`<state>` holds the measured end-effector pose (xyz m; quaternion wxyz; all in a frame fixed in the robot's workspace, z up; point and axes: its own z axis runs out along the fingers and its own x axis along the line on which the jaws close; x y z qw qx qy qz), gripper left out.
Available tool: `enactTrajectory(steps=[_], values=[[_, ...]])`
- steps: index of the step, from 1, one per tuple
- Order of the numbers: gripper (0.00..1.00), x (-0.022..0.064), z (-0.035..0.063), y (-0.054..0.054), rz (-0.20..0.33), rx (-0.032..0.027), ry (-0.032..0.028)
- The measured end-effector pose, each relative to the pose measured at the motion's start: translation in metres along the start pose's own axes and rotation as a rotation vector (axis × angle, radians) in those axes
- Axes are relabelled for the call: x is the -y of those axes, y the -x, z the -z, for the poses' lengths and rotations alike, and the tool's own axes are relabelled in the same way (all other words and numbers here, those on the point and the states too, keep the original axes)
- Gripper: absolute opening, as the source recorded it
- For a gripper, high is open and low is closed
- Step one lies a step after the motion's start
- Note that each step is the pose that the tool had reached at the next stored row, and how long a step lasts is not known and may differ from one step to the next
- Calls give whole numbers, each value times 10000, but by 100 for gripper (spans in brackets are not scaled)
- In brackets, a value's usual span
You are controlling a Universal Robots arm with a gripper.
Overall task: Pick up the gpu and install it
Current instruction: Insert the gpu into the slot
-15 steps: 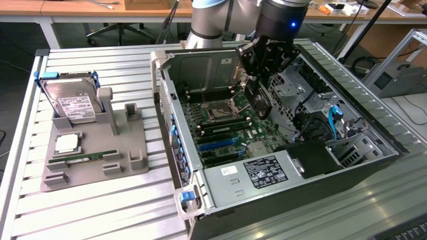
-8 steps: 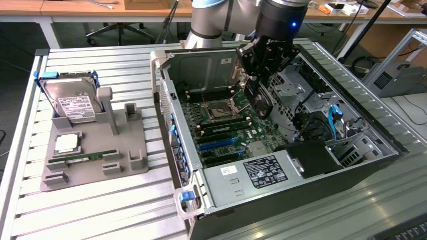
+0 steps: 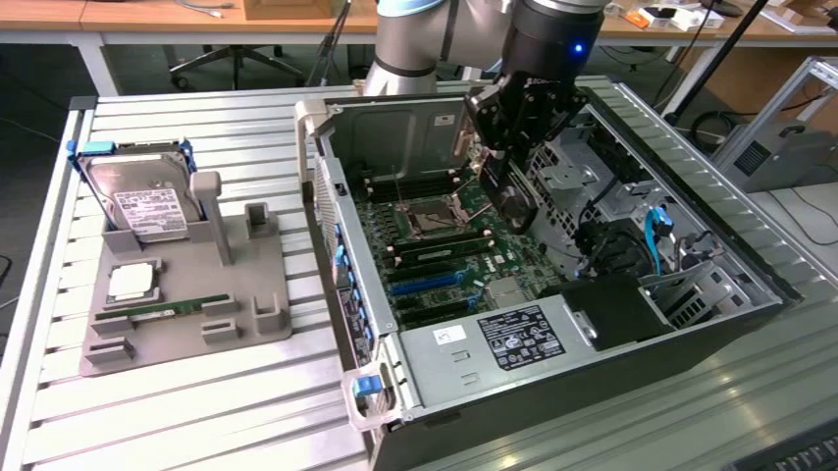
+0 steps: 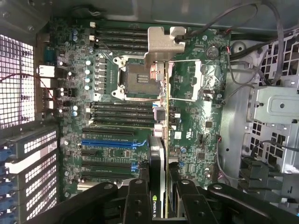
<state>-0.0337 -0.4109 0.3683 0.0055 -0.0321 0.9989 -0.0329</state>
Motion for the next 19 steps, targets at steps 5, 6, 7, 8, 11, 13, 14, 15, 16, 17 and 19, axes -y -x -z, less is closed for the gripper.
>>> enactTrajectory(steps=[5, 6, 7, 8, 11, 13, 14, 15, 16, 17, 19], values=[[27, 0, 0, 0, 175, 12, 1], [27, 0, -1, 0, 201, 13, 2], [27, 0, -1, 0, 229, 15, 2], [27, 0, -1, 0, 251, 17, 3], [27, 0, -1, 0, 356, 24, 3], [27, 0, -1, 0, 419, 28, 4], [27, 0, -1, 0, 454, 30, 4], [27, 0, -1, 0, 495, 33, 4], [27, 0, -1, 0, 536, 35, 4], [27, 0, -1, 0, 591, 39, 5], [27, 0, -1, 0, 694, 46, 6]])
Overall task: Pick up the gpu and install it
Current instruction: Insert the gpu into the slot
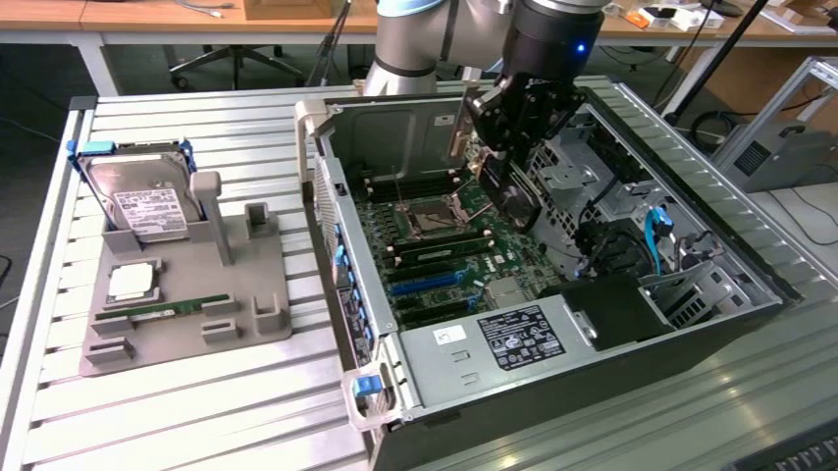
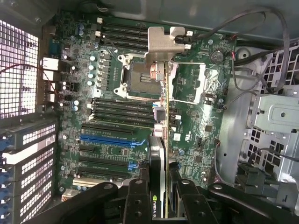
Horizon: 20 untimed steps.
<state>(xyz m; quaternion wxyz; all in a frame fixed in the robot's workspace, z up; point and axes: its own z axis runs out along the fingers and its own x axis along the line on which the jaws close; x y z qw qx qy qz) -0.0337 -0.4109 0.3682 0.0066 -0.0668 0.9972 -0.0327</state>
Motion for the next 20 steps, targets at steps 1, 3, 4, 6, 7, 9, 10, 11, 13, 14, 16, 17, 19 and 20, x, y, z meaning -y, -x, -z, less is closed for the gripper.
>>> enactTrajectory(steps=[1, 3, 4, 6, 7, 9, 10, 11, 13, 14, 16, 17, 19, 20], values=[[27, 0, 0, 0, 35, 2, 1], [27, 0, 0, 0, 111, 7, 1], [27, 0, 0, 0, 142, 10, 2], [27, 0, 0, 0, 203, 14, 2], [27, 0, 0, 0, 235, 16, 3], [27, 0, -1, 0, 299, 20, 4], [27, 0, -1, 0, 325, 22, 4], [27, 0, -1, 0, 358, 24, 4], [27, 0, -1, 0, 429, 29, 5], [27, 0, -1, 0, 452, 30, 4], [27, 0, -1, 0, 497, 33, 5], [27, 0, -1, 0, 525, 36, 6], [27, 0, -1, 0, 581, 39, 6], [27, 0, -1, 0, 613, 41, 6]])
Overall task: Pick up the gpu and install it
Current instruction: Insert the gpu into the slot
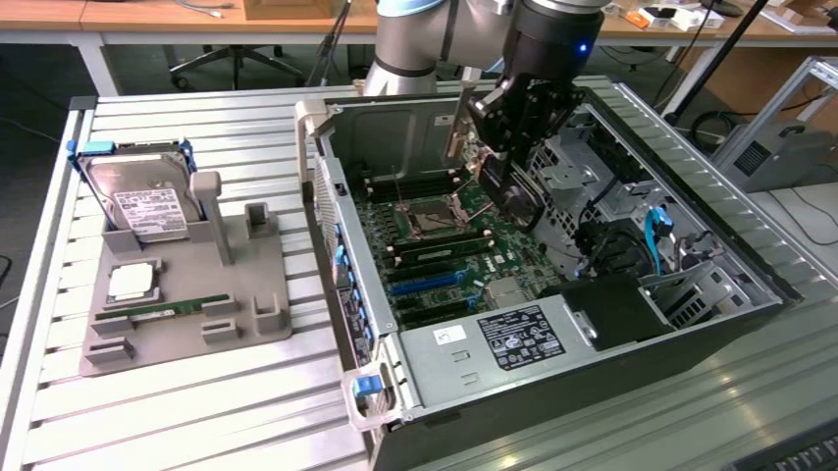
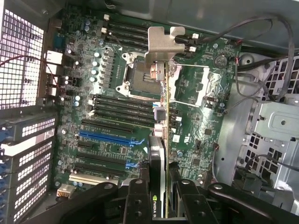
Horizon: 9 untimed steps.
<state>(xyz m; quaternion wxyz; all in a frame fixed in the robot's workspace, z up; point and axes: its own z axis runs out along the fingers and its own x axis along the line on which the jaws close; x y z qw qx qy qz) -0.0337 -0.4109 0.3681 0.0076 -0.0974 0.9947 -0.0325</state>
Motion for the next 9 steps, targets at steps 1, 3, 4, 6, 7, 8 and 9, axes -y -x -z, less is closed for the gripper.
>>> enactTrajectory(steps=[1, 3, 4, 6, 7, 8, 9], values=[[27, 0, 0, 0, 35, 2, 0], [27, 0, 0, 0, 122, 8, 1], [27, 0, 0, 0, 165, 11, 1], [27, 0, 0, 0, 232, 16, 2], [27, 0, 0, 0, 256, 17, 2], [27, 0, 0, 0, 286, 19, 2], [27, 0, 0, 0, 309, 20, 3]])
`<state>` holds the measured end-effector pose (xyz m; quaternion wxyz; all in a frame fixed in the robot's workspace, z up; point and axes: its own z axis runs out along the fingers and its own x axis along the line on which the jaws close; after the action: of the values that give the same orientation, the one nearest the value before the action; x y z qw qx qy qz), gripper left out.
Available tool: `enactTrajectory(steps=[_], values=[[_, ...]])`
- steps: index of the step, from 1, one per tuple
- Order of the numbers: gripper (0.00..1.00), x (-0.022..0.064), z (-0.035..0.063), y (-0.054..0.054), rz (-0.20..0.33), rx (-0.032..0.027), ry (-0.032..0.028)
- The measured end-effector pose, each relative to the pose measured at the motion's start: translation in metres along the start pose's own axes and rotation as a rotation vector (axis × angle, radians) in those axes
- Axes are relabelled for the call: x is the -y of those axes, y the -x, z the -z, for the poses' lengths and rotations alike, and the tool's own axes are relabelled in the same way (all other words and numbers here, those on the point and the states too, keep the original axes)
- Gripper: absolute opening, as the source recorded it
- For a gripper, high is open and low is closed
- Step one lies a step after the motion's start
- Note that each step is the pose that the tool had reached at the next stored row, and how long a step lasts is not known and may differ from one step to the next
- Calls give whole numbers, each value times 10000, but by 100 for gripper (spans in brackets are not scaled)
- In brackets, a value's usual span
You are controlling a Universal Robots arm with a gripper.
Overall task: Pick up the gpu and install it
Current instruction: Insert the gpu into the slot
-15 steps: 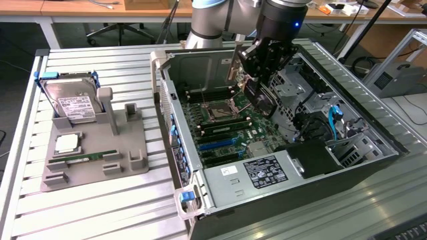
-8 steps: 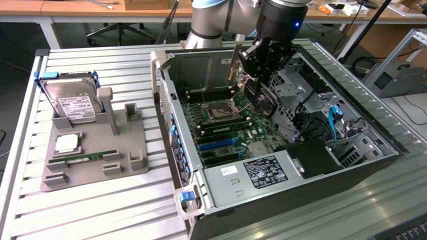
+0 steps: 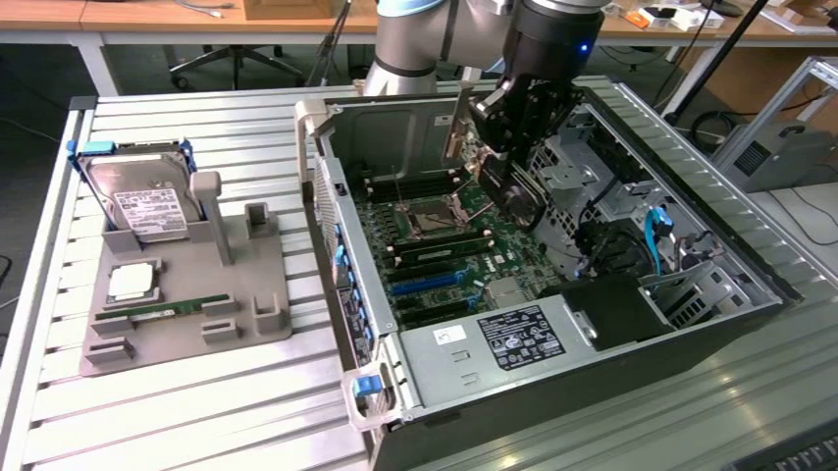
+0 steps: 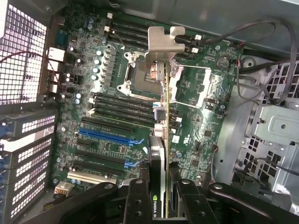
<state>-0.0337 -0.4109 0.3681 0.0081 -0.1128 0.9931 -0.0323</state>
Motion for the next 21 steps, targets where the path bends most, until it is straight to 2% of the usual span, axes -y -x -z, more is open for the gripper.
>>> enactTrajectory(steps=[21], values=[[27, 0, -1, 0, 654, 43, 6]])
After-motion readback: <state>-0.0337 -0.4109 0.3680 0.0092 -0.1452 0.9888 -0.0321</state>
